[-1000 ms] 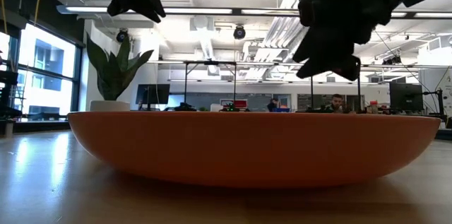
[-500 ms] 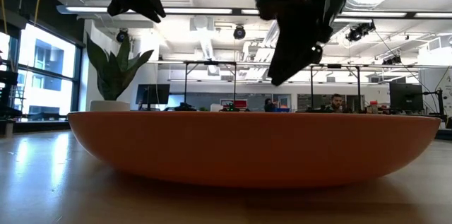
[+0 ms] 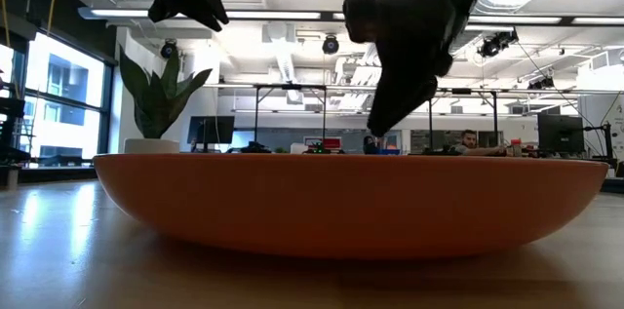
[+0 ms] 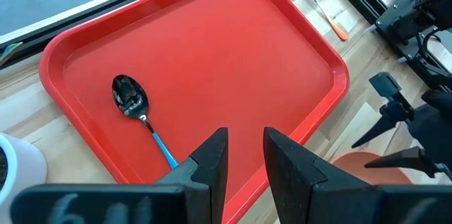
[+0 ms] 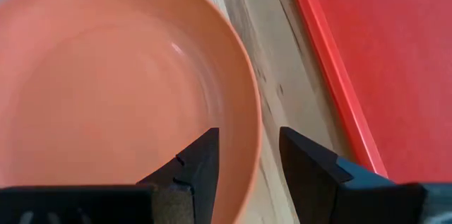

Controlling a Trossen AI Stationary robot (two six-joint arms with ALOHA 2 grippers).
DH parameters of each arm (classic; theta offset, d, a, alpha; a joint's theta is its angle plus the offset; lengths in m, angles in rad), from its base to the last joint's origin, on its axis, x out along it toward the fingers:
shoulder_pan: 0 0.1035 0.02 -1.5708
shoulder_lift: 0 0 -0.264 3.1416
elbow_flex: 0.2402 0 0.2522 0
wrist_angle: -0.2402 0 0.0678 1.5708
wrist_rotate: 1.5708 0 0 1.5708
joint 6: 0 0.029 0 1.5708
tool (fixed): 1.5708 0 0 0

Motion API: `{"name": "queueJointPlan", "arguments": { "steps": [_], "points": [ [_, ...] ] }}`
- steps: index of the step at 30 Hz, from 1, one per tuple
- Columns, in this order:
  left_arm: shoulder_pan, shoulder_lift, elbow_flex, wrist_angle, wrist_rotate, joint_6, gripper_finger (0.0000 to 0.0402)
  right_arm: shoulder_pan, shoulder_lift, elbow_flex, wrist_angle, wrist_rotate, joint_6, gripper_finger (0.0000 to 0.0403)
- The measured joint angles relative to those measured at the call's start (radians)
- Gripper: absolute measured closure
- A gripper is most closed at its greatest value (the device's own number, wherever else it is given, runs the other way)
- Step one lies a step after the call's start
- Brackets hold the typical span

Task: Pick and place plate/cup/fork/spoon on tray
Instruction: Put the orange plate on top of the pink tray

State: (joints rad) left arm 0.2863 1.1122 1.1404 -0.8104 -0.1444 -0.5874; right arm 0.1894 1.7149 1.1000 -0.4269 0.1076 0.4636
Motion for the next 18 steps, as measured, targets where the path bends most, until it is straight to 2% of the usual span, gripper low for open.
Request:
{"name": "queueJointPlan", "arguments": {
  "steps": [6, 18],
  "points": [
    [0.0, 0.0, 0.0, 0.0, 0.0, 0.008, 0.0319, 0.0, 0.0, -0.054, 0.011, -0.006, 0.012, 0.0263],
    [0.0, 0.0, 0.0, 0.0, 0.0, 0.007, 0.0319, 0.0, 0.02, -0.061, 0.028, -0.016, 0.026, 0.0263]
  ]
}}
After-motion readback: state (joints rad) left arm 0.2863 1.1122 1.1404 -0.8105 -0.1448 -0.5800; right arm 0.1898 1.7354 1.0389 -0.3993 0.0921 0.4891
